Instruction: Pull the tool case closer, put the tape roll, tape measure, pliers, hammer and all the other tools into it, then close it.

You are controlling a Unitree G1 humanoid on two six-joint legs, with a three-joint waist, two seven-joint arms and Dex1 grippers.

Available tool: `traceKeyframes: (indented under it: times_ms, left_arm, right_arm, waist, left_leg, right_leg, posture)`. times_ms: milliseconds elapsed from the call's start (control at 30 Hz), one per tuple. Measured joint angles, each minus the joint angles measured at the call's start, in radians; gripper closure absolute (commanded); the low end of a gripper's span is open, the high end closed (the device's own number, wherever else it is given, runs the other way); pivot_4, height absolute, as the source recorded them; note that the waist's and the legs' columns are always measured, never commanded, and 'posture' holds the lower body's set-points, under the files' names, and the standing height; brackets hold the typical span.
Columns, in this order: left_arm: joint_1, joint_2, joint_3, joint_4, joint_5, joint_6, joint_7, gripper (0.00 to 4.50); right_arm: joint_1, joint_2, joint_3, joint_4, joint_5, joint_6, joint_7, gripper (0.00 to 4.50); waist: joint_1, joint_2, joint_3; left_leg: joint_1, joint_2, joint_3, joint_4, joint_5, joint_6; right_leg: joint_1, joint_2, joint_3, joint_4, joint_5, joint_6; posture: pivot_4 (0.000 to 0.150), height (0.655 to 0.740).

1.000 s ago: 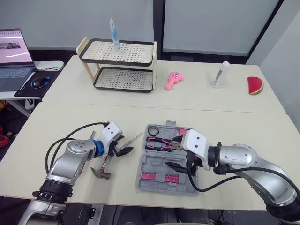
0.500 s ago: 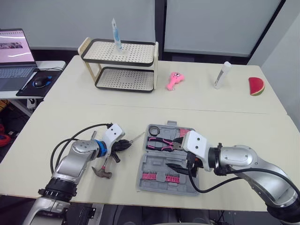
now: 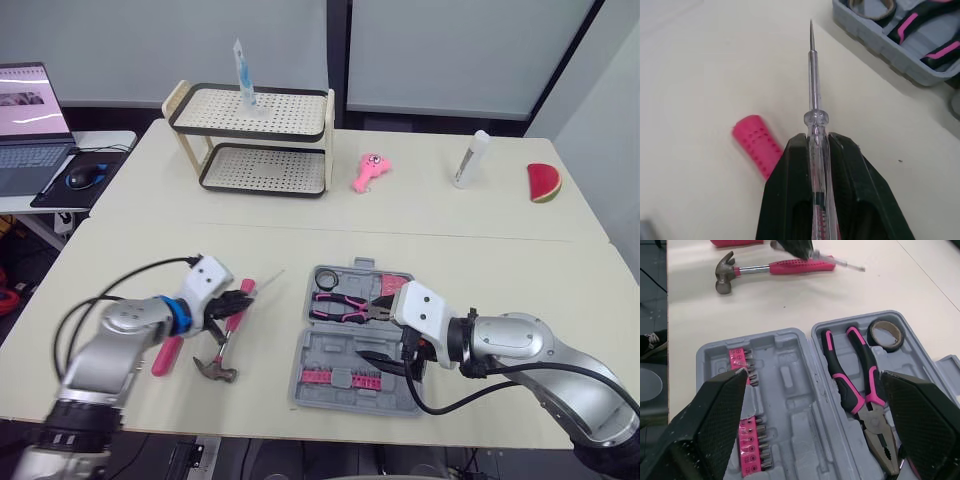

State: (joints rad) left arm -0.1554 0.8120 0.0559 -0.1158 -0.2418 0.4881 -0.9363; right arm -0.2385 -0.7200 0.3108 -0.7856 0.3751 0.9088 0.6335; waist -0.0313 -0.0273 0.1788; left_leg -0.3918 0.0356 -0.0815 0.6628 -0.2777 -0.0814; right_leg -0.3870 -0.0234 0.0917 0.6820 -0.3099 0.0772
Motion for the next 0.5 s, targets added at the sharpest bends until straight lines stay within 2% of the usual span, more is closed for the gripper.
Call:
traceKeyframes:
  times_ms: [233,367,500]
  left_arm:
    - [0.06,0.138,-0.018,-0.198,-0.089,-0.137,-0.289,4.29]
    - [0.019,0.115,-0.132,-0.269,-0.068,-0.169,-0.318,4.29]
    - [-0.054,0.031,-0.319,-0.28,0.053,-0.186,-0.286,4.29]
  right_arm:
    - [0.112,-0.135,-0.134,-0.052,0.041,-0.041,0.096,0.0]
    - [0.21,-0.198,-0.193,-0.065,0.036,-0.138,0.157,0.0]
    - [0.285,-0.245,-0.214,-0.061,-0.005,-0.256,0.203,0.0]
  waist:
    - [0.004,0.001,0.0]
    - [0.003,0.002,0.0]
    - [0.002,0.001,0.0]
  left_leg:
    - [0.0,0.0,0.001,0.0,0.0,0.0]
    - [0.002,0.001,0.001,0.001,0.0,0.0]
    - [0.007,0.001,0.001,0.001,0.0,0.0]
  right_leg:
    - [0.001,0.0,-0.001,0.0,0.0,0.0]
    - [0.003,0.001,-0.001,0.001,0.0,0.0]
    - [0.008,0.002,0.0,0.0,0.0,0.0]
  posture:
    - [0.15,0.735]
    - [0.15,0.735]
    - [0.15,0.735]
